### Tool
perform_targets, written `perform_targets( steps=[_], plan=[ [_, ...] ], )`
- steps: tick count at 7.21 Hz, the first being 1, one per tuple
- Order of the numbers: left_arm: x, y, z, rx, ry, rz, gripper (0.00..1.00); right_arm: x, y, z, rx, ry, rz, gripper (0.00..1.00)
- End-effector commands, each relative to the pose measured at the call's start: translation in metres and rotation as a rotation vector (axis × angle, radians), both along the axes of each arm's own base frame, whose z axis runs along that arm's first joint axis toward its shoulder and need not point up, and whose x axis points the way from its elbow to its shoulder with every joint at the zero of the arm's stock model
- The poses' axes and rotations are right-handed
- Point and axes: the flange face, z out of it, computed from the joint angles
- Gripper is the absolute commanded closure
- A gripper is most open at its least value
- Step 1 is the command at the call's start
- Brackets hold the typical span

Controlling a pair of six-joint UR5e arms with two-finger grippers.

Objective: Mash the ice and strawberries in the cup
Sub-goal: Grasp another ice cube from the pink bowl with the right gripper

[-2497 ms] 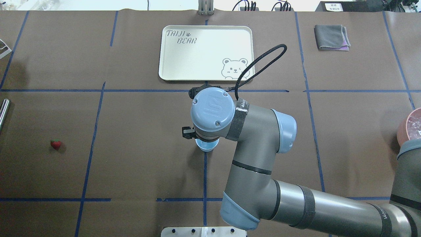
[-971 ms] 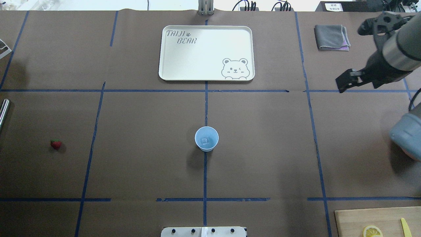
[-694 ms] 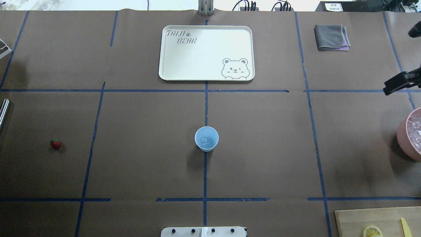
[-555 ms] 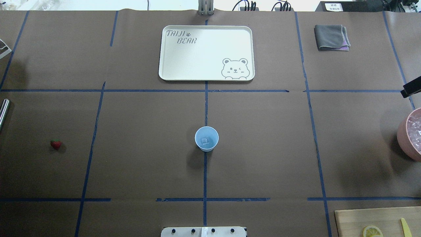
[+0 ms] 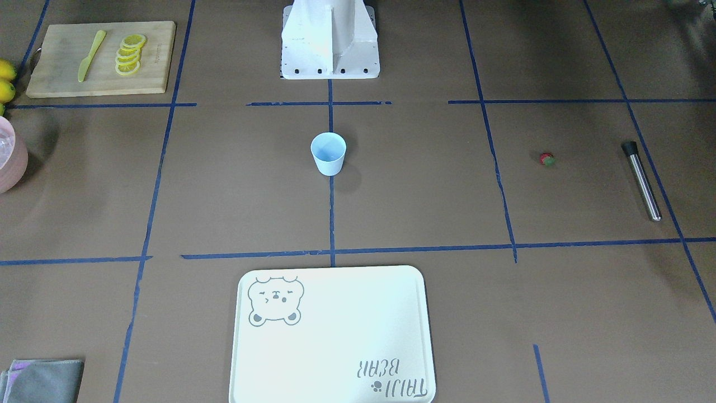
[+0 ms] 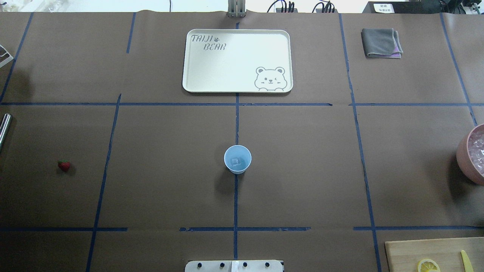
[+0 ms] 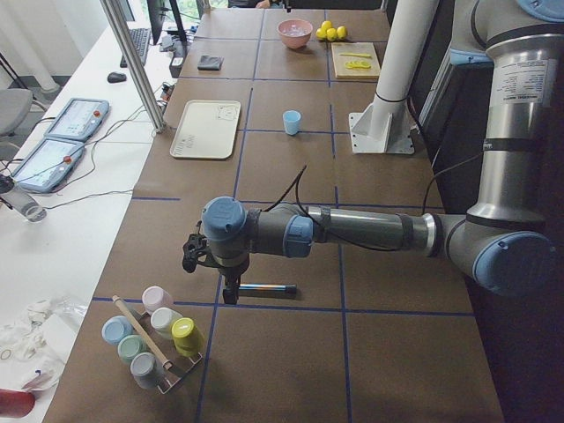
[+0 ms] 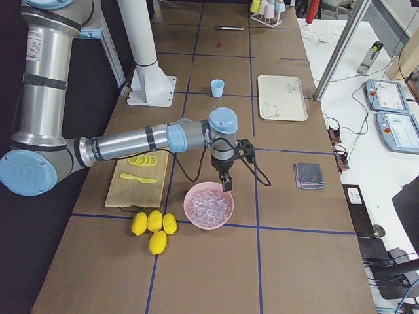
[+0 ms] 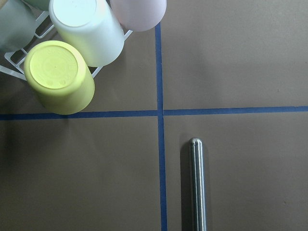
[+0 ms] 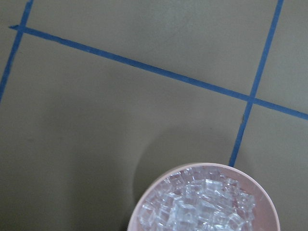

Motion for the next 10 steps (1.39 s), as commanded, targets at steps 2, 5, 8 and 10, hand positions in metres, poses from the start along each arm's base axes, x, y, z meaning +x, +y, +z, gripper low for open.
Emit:
perform_targets(
  steps=[2,5,8,10],
  plan=[
    [0.000,-0.001,-0.001,0.003,0.001,0.001,0.00,-0.001,0.008,0.067,-0.026,-0.048,-0.014,0.14],
    [0.000,-0.001,-0.002,0.003,0.001,0.000,0.00,-0.001,0.009,0.085,-0.050,-0.042,-0.023,0.30],
    [0.000,-0.001,-0.001,0.002,0.001,0.000,0.00,-0.004,0.005,0.095,-0.023,-0.040,-0.076,0.33],
    [0.000,-0.001,-0.002,0.004,0.001,0.001,0.00,-0.004,0.006,0.101,-0.036,-0.038,-0.078,0.33]
  ],
)
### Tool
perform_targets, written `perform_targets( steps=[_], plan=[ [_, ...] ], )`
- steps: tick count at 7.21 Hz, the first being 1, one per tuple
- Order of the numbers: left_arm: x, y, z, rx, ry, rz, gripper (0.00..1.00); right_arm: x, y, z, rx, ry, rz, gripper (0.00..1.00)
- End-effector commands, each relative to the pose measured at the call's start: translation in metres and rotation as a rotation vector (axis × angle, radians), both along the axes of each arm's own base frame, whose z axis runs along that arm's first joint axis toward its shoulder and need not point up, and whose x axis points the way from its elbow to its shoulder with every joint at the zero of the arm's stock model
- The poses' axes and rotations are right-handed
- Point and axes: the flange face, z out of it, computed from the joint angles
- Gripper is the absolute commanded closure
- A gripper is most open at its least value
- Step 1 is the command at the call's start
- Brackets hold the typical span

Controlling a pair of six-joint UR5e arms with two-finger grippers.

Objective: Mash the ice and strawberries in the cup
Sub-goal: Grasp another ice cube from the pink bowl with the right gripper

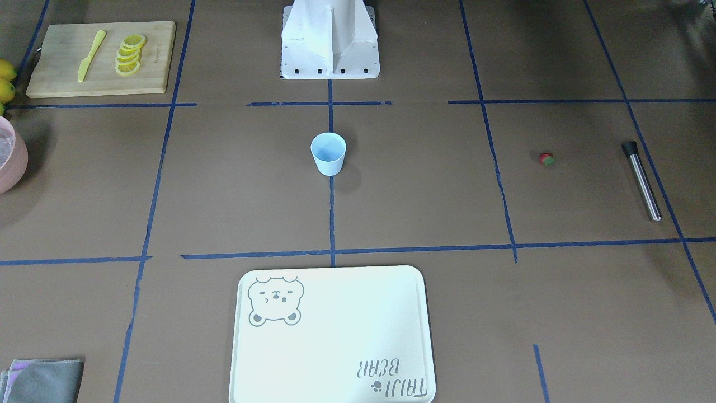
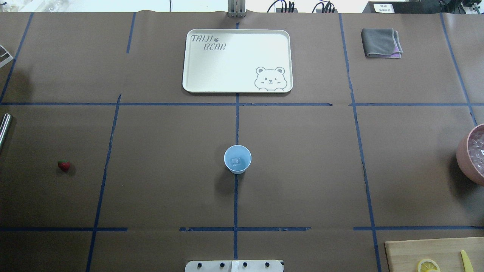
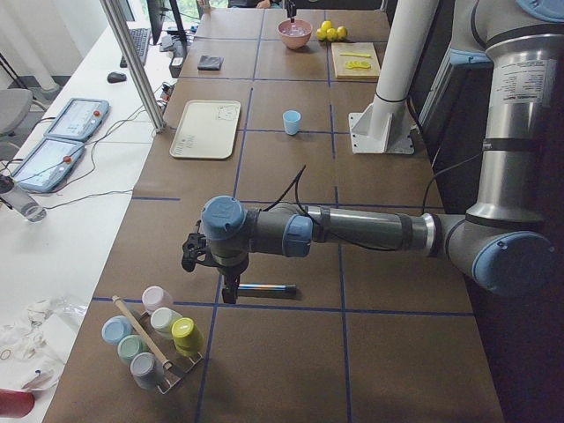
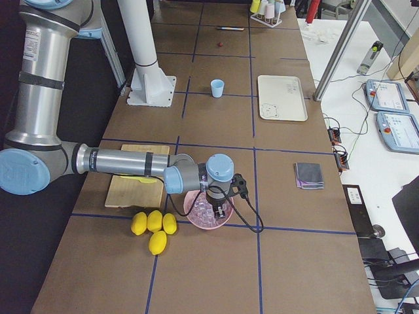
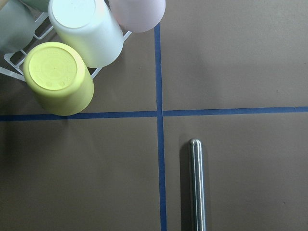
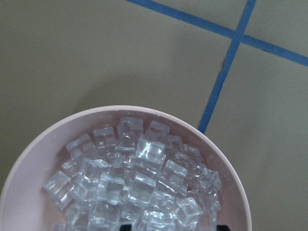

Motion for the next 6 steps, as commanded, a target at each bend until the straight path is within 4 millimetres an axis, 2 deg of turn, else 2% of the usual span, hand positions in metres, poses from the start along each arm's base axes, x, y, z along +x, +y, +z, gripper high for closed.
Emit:
perform_targets(
  steps=[1,4,6],
  plan=[
    [0.000,0.000,0.000,0.000,0.000,0.000,0.00,-0.005,0.002,0.007,-0.015,0.002,-0.014,0.34],
    [0.000,0.000,0.000,0.000,0.000,0.000,0.00,-0.016,0.004,0.012,-0.013,0.004,-0.053,0.40],
    [0.000,0.000,0.000,0.000,0.000,0.000,0.00,-0.016,0.006,0.019,0.001,0.004,-0.082,0.42]
  ],
)
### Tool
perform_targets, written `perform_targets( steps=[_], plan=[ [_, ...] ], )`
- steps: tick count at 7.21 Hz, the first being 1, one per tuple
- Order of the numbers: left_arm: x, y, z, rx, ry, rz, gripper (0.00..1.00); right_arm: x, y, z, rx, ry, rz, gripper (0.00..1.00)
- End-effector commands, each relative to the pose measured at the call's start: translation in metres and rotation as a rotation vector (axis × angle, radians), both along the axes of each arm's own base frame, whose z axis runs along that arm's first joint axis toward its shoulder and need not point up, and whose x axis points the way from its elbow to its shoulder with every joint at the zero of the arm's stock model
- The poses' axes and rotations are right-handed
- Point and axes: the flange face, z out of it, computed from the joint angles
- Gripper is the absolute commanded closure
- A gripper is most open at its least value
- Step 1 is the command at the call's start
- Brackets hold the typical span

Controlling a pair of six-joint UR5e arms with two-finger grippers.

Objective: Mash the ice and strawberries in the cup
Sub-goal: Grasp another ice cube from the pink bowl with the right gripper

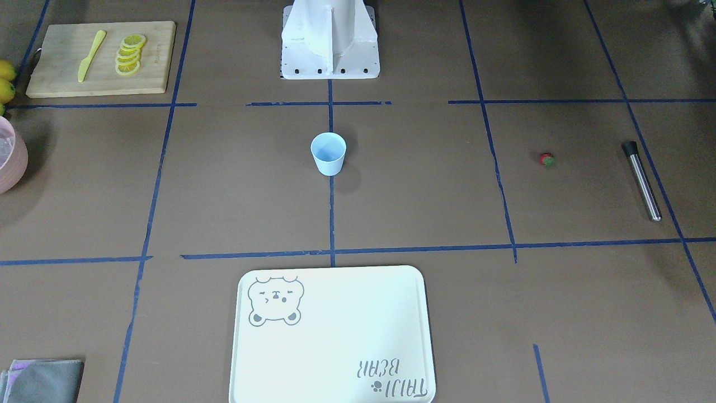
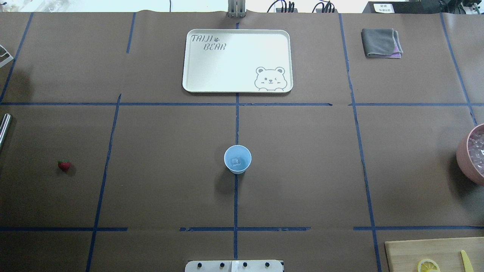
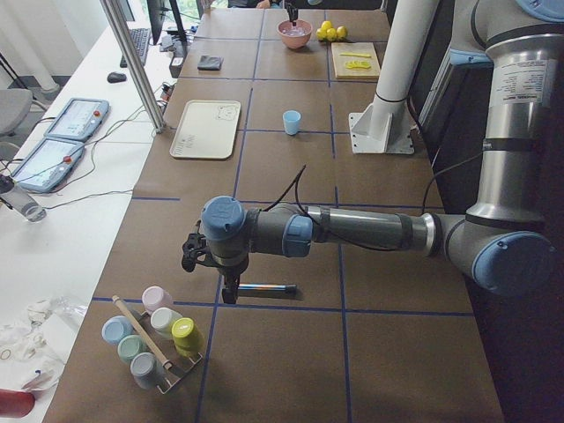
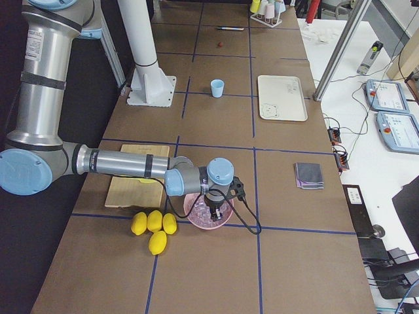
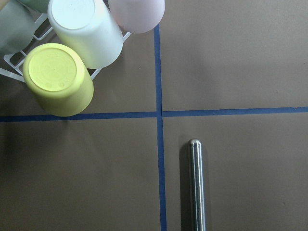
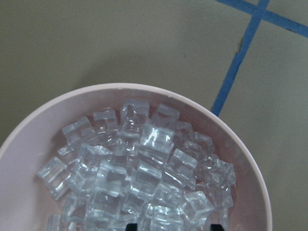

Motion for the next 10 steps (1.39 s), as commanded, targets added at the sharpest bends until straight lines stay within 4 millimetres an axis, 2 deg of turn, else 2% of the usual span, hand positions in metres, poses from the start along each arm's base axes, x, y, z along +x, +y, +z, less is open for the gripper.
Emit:
perform_targets(
  steps=[1,10],
  plan=[
    [0.000,0.000,-0.001,0.001,0.000,0.000,0.00,-0.001,0.001,0.006,0.010,-0.001,-0.023,0.43],
    [0.000,0.001,0.001,-0.002,0.002,0.000,0.00,-0.013,0.003,0.010,0.000,-0.007,-0.052,0.46]
  ],
)
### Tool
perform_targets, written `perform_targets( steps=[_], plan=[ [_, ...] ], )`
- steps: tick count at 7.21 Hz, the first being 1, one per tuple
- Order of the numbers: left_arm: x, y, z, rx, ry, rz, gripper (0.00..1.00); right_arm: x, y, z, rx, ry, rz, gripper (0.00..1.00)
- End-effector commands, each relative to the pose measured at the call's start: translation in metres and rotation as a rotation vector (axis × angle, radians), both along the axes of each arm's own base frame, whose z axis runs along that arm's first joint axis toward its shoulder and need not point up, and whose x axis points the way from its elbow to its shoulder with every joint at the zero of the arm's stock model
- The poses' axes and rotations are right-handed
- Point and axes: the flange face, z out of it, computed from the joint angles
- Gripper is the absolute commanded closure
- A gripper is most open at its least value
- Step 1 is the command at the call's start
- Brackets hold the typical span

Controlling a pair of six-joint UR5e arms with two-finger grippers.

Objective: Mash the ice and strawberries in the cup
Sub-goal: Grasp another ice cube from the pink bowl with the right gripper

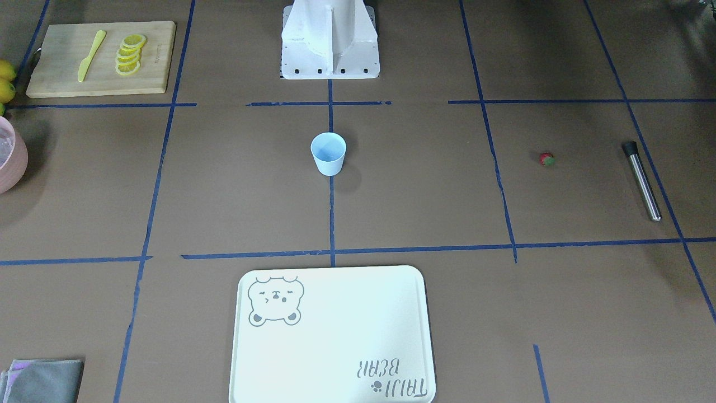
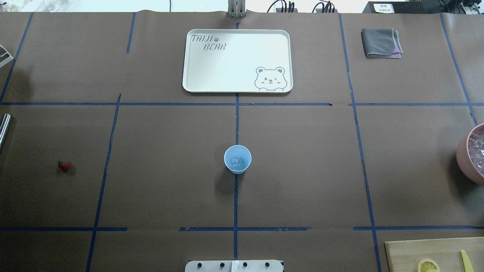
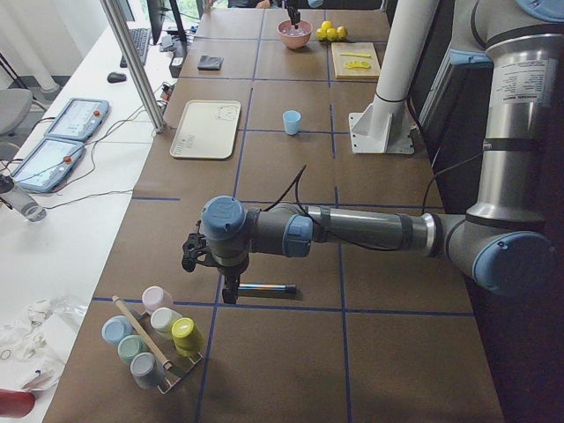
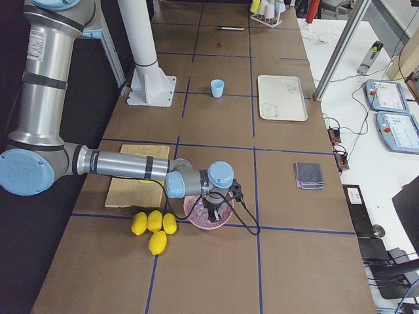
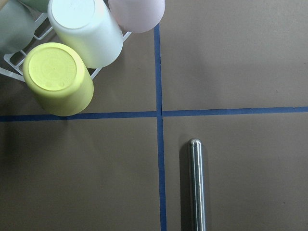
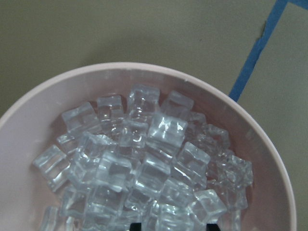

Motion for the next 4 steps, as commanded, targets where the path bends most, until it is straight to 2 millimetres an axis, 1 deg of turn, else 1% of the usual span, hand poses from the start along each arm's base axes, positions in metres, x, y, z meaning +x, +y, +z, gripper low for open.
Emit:
perform_targets(
  steps=[1,4],
  plan=[
    [0.0000,0.0001,-0.0005,0.001,0.000,0.000,0.00,-0.0001,-0.0001,0.0001,0.001,0.000,-0.001,0.46],
    [0.0000,0.0001,-0.0005,0.001,0.000,0.000,0.00,-0.0010,-0.0011,0.0011,-0.001,0.000,-0.001,0.47]
  ],
)
